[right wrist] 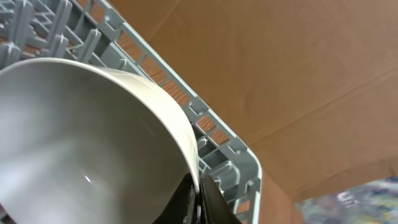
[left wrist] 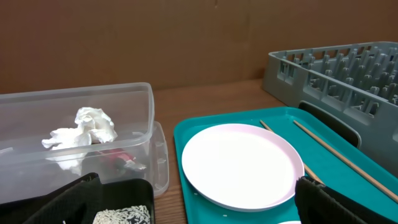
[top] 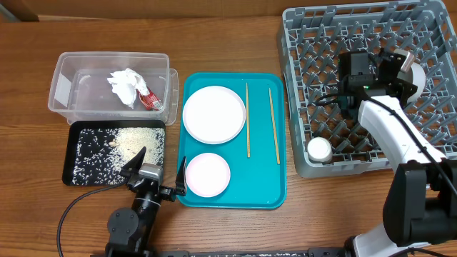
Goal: Sort waste into correct bins and load items into the dishwasher
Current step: 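Lift the grey bowl into the dish rack and release it, then move the right gripper back to the tray and grasp the pink bowl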
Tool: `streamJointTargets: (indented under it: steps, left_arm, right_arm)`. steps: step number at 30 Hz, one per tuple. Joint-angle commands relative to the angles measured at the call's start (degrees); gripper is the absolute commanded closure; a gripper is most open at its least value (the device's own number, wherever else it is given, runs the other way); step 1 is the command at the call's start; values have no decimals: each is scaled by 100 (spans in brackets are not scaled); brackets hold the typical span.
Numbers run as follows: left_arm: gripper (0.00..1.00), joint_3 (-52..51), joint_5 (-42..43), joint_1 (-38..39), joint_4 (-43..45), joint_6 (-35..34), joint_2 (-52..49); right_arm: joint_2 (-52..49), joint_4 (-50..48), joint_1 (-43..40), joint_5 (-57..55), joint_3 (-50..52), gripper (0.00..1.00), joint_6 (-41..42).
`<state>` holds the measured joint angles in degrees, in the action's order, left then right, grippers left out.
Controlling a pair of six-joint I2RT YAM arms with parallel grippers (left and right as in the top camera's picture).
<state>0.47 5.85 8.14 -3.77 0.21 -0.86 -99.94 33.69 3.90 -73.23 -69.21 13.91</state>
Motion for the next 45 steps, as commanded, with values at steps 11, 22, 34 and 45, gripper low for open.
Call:
streamJointTargets:
  steps: [11, 22, 34, 45]
  left_arm:
    - [0, -20, 81, -35, -7, 70, 55]
    - [0, -20, 81, -35, -7, 68, 55]
    - [0, -20, 81, -35, -7, 68, 55]
    - [0, -20, 81, -35, -7, 68, 55]
  right_arm:
    - [-271, 337, 431, 439, 26, 92, -236]
    - [229, 1744, 1504, 2229, -304, 47, 1082]
    - [824, 1926, 3639, 8533, -400, 38, 1440]
    - [-494, 1615, 4522, 8102, -160, 49, 3283]
